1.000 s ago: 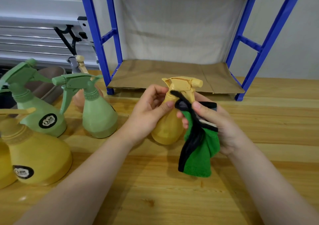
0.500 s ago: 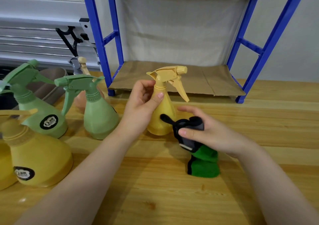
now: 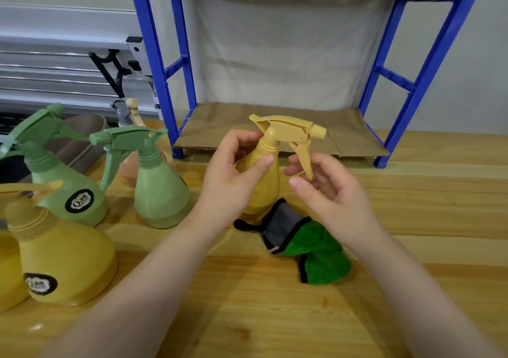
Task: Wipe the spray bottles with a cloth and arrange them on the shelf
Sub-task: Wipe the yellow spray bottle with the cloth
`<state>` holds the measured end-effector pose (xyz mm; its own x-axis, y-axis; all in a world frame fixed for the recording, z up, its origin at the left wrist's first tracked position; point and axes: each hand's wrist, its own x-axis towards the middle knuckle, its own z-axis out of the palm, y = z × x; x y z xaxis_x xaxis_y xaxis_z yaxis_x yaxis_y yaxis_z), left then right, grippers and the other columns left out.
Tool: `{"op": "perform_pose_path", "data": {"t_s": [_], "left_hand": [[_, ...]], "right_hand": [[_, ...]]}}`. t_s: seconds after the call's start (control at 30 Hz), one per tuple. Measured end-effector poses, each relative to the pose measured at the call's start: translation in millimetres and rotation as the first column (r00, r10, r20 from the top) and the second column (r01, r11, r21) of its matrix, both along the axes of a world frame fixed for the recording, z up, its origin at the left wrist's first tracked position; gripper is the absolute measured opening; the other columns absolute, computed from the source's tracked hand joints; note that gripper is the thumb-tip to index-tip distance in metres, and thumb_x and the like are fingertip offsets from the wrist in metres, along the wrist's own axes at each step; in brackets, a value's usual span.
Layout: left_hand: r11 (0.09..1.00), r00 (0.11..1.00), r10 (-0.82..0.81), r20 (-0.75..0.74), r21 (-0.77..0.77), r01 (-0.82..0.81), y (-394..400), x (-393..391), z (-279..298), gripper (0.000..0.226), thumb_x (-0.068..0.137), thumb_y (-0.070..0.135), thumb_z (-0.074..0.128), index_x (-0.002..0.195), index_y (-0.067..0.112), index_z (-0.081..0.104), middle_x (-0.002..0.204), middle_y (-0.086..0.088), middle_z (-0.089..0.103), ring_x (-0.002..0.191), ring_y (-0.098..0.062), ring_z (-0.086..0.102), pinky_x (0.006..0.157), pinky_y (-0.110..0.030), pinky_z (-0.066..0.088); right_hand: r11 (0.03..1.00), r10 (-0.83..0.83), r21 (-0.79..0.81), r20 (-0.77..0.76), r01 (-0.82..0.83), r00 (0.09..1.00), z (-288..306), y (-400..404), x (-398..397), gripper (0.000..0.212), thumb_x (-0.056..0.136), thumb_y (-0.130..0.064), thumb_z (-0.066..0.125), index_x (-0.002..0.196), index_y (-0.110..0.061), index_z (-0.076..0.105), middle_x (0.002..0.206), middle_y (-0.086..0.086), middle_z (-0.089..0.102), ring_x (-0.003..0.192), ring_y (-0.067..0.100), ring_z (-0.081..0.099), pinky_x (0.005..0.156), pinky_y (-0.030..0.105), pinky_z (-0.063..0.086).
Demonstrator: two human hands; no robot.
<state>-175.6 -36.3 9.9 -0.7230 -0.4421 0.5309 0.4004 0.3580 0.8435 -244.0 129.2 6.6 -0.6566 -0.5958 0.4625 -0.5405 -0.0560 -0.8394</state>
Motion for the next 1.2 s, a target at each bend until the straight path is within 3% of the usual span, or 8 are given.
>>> {"op": "perform_pose_path", "data": {"t_s": [0.23, 0.37, 0.47, 0.63, 0.73, 0.87, 1.0, 1.2], "left_hand": [[0.994, 0.998, 0.007, 0.064, -0.105, 0.000, 5, -5, -12, 0.030, 0.086, 0.013, 0.072, 0.105, 0.031, 0.059, 0.103, 0.018, 0.065, 0.103, -0.003, 0.059, 0.093, -0.022, 0.045], [0.973, 0.985, 0.051, 0.168, -0.230, -0.011, 1, -6, -15, 0.034, 0.094, 0.020, 0.062, 0.126, 0.032, 0.057, 0.126, 0.015, 0.060, 0.123, -0.004, 0.050, 0.106, -0.030, 0.041], [0.949, 0.979, 0.076, 0.190, -0.316, -0.012, 5, -4, -14, 0.043, 0.096, 0.025, 0.058, 0.137, 0.030, 0.048, 0.135, 0.015, 0.052, 0.131, -0.001, 0.042, 0.109, -0.022, 0.034], [0.901, 0.971, 0.097, 0.220, -0.433, 0.008, 7, -1, -11, 0.044, 0.094, 0.032, 0.060, 0.136, 0.033, 0.045, 0.133, 0.016, 0.049, 0.129, 0.002, 0.040, 0.104, -0.013, 0.030], [0.883, 0.955, 0.055, 0.291, -0.460, 0.089, 9, -1, -10, 0.042, 0.092, 0.036, 0.061, 0.133, 0.033, 0.049, 0.132, 0.016, 0.052, 0.124, 0.003, 0.043, 0.103, -0.018, 0.035], [0.835, 0.869, 0.010, 0.494, -0.482, 0.265, 22, -1, -16, 0.051, 0.089, 0.050, 0.060, 0.135, 0.034, 0.047, 0.137, 0.015, 0.050, 0.128, -0.001, 0.043, 0.106, -0.024, 0.035], [0.768, 0.737, 0.008, 0.676, -0.476, 0.429, 33, -9, -15, 0.071, 0.083, 0.063, 0.059, 0.143, 0.032, 0.037, 0.146, 0.012, 0.044, 0.130, -0.007, 0.042, 0.104, -0.024, 0.036], [0.738, 0.659, 0.067, 0.750, -0.481, 0.473, 46, -12, -5, 0.077, 0.082, 0.064, 0.062, 0.146, 0.033, 0.031, 0.149, 0.008, 0.038, 0.132, -0.011, 0.041, 0.103, -0.026, 0.037]], "right_hand": [[0.987, -0.119, -0.106, 0.024, 0.121, 0.993, -7, -11, 8, 0.021, 0.102, -0.025, 0.042, 0.106, -0.025, 0.063, 0.094, -0.003, 0.072, 0.090, 0.017, 0.069, 0.079, 0.035, 0.057], [0.972, -0.200, -0.116, 0.052, 0.205, 0.978, -9, -13, 3, 0.022, 0.104, -0.023, 0.041, 0.105, -0.030, 0.063, 0.093, -0.005, 0.073, 0.089, 0.014, 0.070, 0.082, 0.035, 0.057], [0.954, -0.259, -0.129, 0.092, 0.270, 0.961, -6, -11, -5, 0.023, 0.104, -0.021, 0.041, 0.101, -0.029, 0.063, 0.089, -0.001, 0.074, 0.086, 0.017, 0.071, 0.080, 0.036, 0.058], [0.927, -0.331, -0.119, 0.193, 0.357, 0.924, 9, 4, -24, 0.025, 0.104, -0.020, 0.040, 0.096, -0.022, 0.064, 0.084, 0.002, 0.073, 0.081, 0.018, 0.070, 0.075, 0.031, 0.058], [0.907, -0.371, -0.102, 0.269, 0.409, 0.889, 19, 19, -36, 0.025, 0.105, -0.019, 0.041, 0.094, -0.014, 0.063, 0.083, 0.007, 0.071, 0.077, 0.020, 0.068, 0.074, 0.032, 0.059], [0.877, -0.425, -0.075, 0.340, 0.475, 0.839, 28, 50, -46, 0.027, 0.105, -0.020, 0.041, 0.100, -0.004, 0.063, 0.084, 0.012, 0.069, 0.077, 0.022, 0.065, 0.071, 0.028, 0.057], [0.849, -0.484, -0.052, 0.325, 0.526, 0.813, 30, 86, -54, 0.027, 0.105, -0.020, 0.040, 0.089, -0.014, 0.062, 0.081, 0.010, 0.068, 0.072, 0.021, 0.063, 0.070, 0.028, 0.056], [0.812, -0.554, -0.017, 0.295, 0.584, 0.779, 31, 127, -65, 0.028, 0.104, -0.021, 0.040, 0.086, -0.017, 0.060, 0.080, 0.009, 0.067, 0.071, 0.021, 0.061, 0.069, 0.030, 0.052]]}}
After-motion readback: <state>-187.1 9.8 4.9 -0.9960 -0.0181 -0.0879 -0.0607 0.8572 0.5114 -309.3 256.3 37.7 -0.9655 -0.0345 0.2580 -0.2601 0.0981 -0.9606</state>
